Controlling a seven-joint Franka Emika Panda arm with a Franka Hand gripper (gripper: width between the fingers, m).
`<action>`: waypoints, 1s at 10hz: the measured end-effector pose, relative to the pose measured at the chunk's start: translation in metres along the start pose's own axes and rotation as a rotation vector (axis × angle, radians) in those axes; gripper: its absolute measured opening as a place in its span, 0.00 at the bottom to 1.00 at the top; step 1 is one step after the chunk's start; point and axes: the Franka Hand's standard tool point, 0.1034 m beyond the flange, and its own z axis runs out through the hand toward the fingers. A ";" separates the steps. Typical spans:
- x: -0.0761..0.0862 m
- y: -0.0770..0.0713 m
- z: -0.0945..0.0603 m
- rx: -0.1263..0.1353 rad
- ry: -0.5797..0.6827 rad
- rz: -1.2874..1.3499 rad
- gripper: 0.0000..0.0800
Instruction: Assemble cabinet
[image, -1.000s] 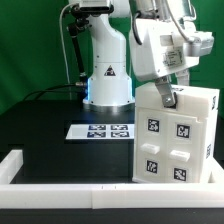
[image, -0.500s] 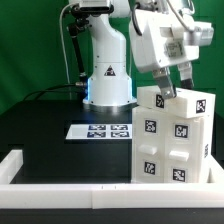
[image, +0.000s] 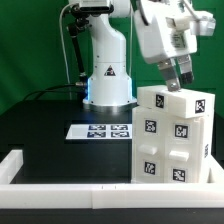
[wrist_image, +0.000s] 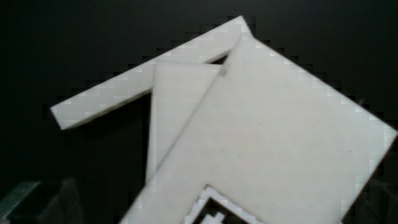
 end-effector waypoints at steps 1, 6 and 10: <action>-0.004 -0.003 -0.003 -0.025 -0.001 -0.163 1.00; -0.009 -0.015 -0.004 -0.076 -0.040 -0.706 1.00; -0.006 -0.014 -0.006 -0.114 -0.036 -1.150 1.00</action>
Offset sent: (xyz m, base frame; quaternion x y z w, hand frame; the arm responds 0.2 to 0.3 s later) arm 0.0217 0.0070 0.0063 -0.0506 -0.0460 -0.3365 0.9392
